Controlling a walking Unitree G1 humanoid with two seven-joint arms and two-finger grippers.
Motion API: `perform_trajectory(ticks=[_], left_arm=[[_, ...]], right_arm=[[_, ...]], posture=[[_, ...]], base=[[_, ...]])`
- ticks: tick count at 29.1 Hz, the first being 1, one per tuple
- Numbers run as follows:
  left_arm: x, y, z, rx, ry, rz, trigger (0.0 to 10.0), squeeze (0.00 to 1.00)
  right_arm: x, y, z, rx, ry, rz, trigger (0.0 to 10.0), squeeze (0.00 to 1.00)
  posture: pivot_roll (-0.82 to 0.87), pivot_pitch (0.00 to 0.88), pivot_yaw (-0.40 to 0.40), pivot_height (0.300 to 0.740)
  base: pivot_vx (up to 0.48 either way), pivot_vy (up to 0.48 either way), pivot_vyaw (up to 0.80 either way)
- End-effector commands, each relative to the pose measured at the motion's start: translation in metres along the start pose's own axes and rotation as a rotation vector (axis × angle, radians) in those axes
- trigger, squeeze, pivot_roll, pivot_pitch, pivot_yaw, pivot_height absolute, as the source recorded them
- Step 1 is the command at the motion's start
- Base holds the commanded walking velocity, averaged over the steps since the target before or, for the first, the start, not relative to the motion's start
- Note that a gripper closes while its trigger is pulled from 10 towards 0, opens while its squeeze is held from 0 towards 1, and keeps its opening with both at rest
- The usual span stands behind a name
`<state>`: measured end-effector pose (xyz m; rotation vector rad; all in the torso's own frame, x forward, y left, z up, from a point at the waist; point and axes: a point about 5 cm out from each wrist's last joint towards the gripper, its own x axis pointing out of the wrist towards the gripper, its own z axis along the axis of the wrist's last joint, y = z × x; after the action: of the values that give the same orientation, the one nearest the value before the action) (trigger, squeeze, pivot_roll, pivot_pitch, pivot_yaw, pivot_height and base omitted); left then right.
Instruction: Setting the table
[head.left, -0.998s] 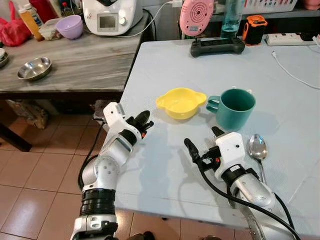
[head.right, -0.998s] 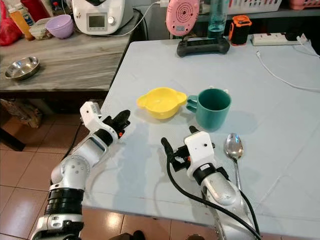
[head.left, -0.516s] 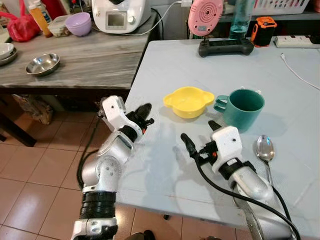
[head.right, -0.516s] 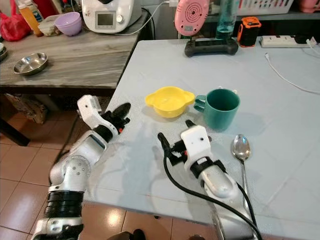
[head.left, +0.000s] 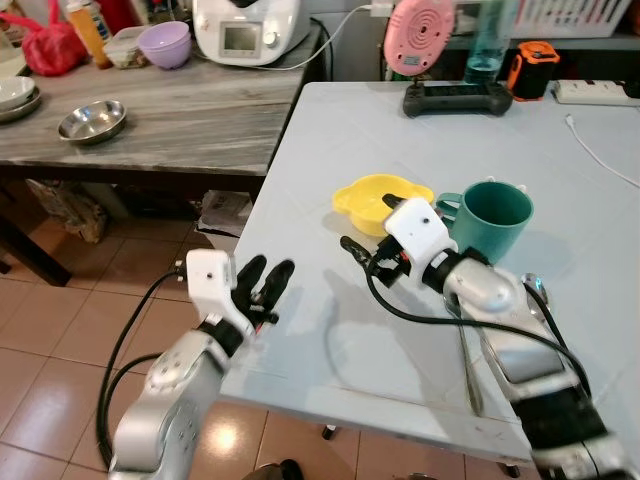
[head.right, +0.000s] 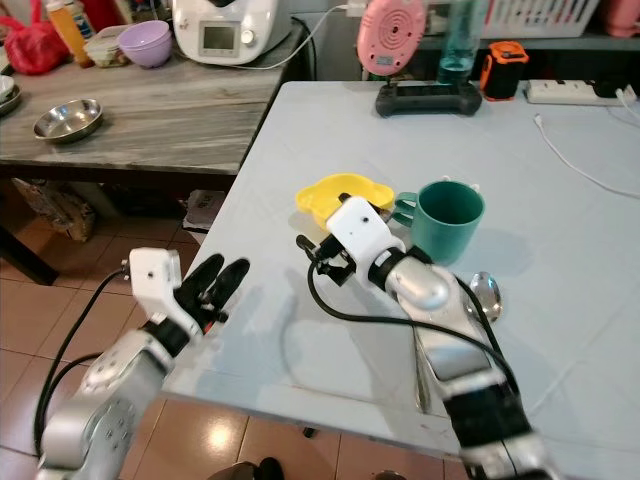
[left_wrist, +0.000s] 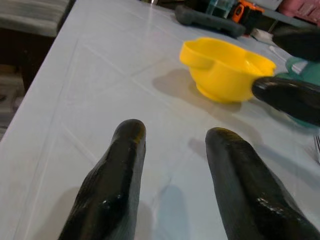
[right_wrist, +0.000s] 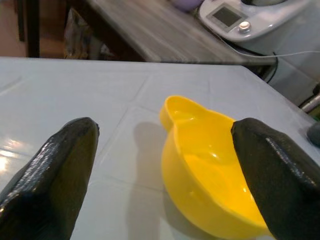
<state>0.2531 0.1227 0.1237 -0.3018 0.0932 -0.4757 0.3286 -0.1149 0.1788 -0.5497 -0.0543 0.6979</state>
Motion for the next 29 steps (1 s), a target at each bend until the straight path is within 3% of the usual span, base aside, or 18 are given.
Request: perform_trajectory(ticks=[1,4,8,19,20,21,29], left_arm=[[-0.005,-0.008,0.003,0.057,-0.016,-0.052,10.0,1.0],[-0.006,-0.017,0.007,0.103,-0.044,-0.081,10.0,1.0],[-0.004,-0.017,0.013,0.136,-0.069,-0.071,10.0,1.0],[-0.005,-0.017,0.016,0.16,-0.072,-0.085,10.0,1.0],[-0.004,-0.018,0.015,0.161,-0.07,-0.089,10.0,1.0],[-0.004,-0.019,0.014,0.166,-0.064,-0.1,10.0,1.0],[-0.003,-0.024,0.011,0.19,-0.054,-0.145,10.0,1.0]], right_arm=[[0.007,0.003,0.0,-0.041,0.015,0.062,10.0,0.0],[0.016,-0.003,-0.002,-0.082,0.058,0.111,10.0,0.0],[0.023,-0.009,-0.006,-0.07,0.104,0.117,10.0,0.0],[0.032,-0.021,-0.017,-0.142,0.208,0.111,10.0,0.0],[0.031,-0.022,-0.017,-0.139,0.21,0.118,4.5,0.0],[0.031,-0.023,-0.02,-0.135,0.22,0.12,0.0,0.0],[0.028,-0.025,-0.029,-0.161,0.271,0.149,0.0,0.0]], posture=[[-0.12,0.104,0.083,0.74],[-0.11,0.104,0.078,0.74],[-0.09,0.108,0.086,0.74],[-0.09,0.111,0.096,0.74],[-0.09,0.11,0.096,0.74],[-0.09,0.109,0.095,0.74],[-0.1,0.104,0.089,0.74]], base=[[0.0,0.0,0.0],[0.0,0.0,0.0],[0.0,0.0,0.0],[0.0,0.0,0.0],[0.0,0.0,0.0],[0.0,0.0,0.0],[0.0,0.0,0.0]])
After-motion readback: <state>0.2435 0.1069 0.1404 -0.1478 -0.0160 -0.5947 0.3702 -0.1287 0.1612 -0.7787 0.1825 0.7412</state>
